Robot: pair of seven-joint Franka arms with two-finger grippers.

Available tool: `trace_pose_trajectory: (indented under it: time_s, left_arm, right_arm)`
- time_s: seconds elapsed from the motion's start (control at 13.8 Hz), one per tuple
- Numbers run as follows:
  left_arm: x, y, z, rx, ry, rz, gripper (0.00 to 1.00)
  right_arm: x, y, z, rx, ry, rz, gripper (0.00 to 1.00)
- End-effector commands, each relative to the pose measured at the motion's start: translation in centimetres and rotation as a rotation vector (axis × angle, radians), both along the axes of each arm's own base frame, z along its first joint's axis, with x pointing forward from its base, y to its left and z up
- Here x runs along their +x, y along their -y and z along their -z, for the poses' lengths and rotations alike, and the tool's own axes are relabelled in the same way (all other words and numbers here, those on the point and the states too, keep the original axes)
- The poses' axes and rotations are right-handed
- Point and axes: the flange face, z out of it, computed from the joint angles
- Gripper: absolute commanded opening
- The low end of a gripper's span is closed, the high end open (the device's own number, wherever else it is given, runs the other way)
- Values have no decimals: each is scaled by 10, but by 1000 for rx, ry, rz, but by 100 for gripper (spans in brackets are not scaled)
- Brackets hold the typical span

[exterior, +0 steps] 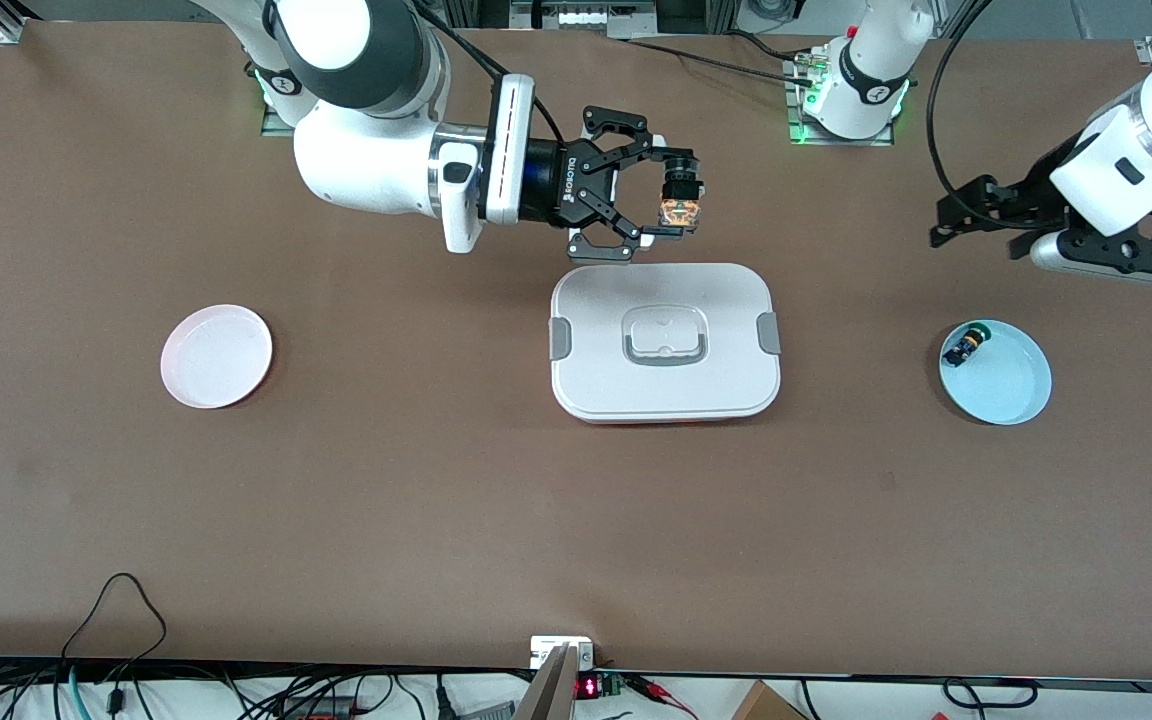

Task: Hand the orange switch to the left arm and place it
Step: 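Reach the left gripper toward the switch held by the right gripper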

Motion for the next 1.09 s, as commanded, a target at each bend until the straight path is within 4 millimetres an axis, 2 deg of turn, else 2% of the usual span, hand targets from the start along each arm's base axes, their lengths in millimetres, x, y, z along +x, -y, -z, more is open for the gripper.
trace_pose_trajectory:
  time_s: [0.0, 0.07, 0.22, 0.43, 0.58, 0.94, 1.01]
  left_arm:
    - [5, -11, -12, -291, -57, -37, 100]
    - [12, -13, -7, -441, -100, -62, 100]
    - [17, -3, -9, -661, -149, -68, 100]
    - [23, 15, -22, -888, -158, -72, 100]
    - [29, 30, -22, -947, -158, -75, 100]
    - [23, 119, 8, -992, -107, -104, 100]
    - [21, 127, 10, -1000, -109, -99, 100]
  right_arm:
    - [5, -5, -6, 2, 35, 6, 1]
    - [5, -5, -6, 1, 36, 6, 1]
    - [5, -5, -6, 1, 36, 4, 1]
    - [3, -7, -6, 0, 38, 2, 1]
    - [2, -9, -5, 0, 36, -1, 1]
    - [2, -10, 4, -10, 49, -4, 1]
    - [2, -10, 4, -10, 49, -4, 1]
